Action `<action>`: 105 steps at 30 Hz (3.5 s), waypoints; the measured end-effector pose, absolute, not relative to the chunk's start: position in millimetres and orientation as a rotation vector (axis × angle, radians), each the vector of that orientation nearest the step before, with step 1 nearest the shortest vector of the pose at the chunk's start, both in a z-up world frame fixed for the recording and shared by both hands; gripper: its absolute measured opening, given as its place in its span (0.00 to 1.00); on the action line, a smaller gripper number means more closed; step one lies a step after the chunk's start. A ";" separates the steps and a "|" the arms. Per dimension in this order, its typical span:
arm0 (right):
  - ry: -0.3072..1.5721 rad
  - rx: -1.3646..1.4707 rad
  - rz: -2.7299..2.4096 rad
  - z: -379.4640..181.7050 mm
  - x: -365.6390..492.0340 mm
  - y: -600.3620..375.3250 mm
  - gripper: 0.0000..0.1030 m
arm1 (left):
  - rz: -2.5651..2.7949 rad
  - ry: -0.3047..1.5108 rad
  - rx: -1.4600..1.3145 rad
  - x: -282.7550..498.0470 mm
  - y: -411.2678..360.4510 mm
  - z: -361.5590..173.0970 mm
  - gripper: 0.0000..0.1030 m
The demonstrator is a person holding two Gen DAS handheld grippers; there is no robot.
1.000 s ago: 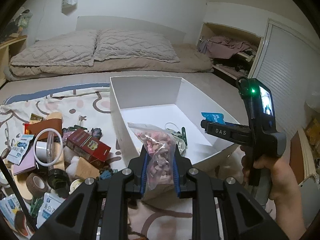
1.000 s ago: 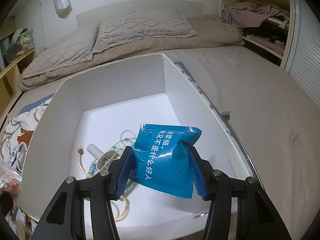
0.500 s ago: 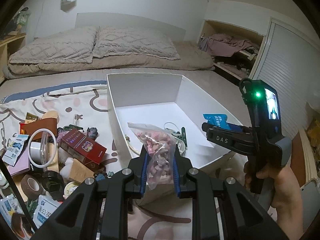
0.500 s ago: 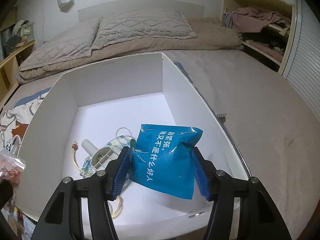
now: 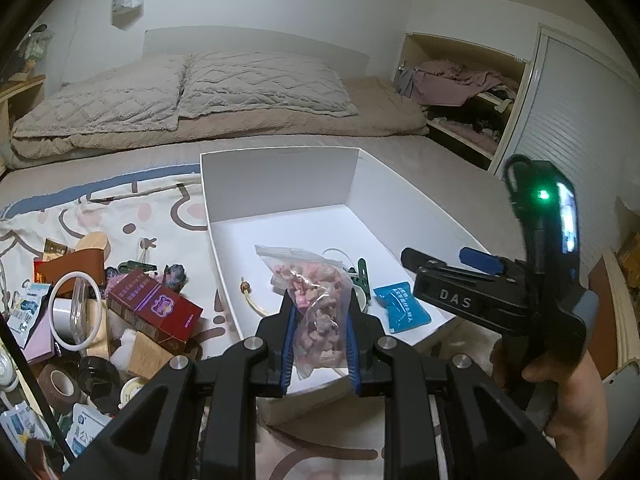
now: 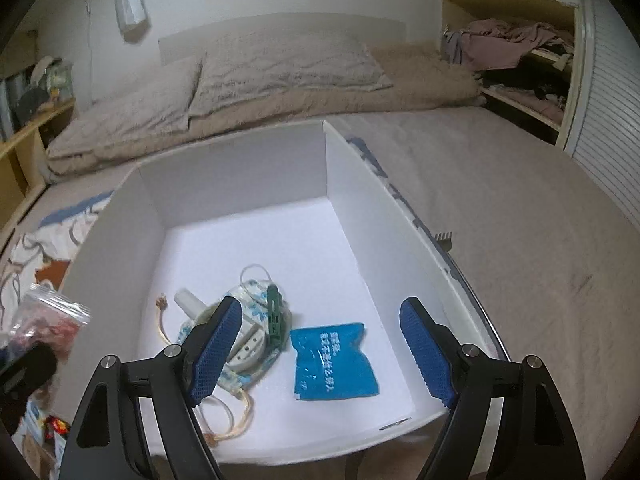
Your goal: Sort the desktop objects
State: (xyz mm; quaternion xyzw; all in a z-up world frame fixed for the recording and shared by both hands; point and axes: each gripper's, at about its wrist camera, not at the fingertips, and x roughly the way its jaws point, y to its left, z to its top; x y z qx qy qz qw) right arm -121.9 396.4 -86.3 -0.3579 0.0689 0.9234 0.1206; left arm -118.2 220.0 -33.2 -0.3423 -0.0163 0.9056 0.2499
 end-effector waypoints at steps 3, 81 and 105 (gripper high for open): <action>0.218 -0.955 2.717 -80.0 -112.9 395.8 0.98 | 2.467 -0.034 -0.937 -122.2 223.1 -33.8 0.21; 0.239 -0.562 2.904 -49.7 -37.9 336.1 1.00 | 2.732 -0.006 -0.760 -92.1 123.6 2.0 0.99; 0.137 -0.549 2.923 -24.5 19.2 304.4 1.00 | 2.804 0.016 -0.676 -18.9 50.3 21.7 0.99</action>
